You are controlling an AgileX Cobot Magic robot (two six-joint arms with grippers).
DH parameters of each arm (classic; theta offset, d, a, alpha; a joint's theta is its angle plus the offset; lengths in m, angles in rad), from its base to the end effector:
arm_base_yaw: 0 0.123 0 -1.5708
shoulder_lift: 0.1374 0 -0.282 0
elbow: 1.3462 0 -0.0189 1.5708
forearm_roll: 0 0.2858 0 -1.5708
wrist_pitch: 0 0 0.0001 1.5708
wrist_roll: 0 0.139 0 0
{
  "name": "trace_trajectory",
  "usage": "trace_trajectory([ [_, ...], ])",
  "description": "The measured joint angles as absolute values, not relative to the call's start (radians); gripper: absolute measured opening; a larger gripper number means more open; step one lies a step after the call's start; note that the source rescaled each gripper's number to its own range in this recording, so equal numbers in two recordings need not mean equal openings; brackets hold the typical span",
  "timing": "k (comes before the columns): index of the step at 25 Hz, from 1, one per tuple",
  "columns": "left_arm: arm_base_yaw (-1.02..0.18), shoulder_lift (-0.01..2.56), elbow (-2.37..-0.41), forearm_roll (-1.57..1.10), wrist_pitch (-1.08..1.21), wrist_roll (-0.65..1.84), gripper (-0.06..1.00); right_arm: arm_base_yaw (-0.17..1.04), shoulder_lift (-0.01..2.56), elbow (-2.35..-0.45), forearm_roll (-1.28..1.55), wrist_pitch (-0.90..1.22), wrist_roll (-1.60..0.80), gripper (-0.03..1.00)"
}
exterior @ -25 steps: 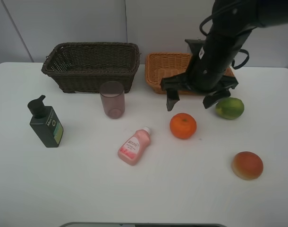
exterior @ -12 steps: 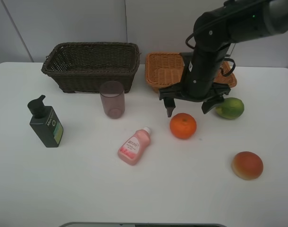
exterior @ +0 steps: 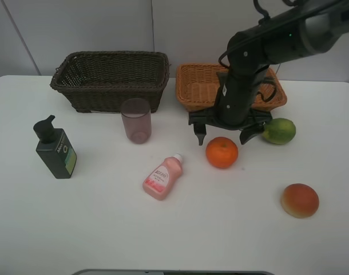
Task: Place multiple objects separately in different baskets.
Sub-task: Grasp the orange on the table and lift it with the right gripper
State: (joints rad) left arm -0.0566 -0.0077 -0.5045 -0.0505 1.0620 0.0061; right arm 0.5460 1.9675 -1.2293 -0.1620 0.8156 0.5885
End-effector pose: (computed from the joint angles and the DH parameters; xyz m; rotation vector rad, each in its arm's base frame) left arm 0.0695 -0.0101 0.2743 0.0665 2.0325 -0.0921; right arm 0.3482 0.1925 0.0704 -0.0934 2.9852 -0.0724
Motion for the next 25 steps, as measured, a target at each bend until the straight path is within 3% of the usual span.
trace_trajectory([
  [25,-0.057,-0.008,-0.504,-0.051,1.062,0.006,0.92,0.546,2.064,-1.229,-0.143,0.791,0.619,1.00],
])
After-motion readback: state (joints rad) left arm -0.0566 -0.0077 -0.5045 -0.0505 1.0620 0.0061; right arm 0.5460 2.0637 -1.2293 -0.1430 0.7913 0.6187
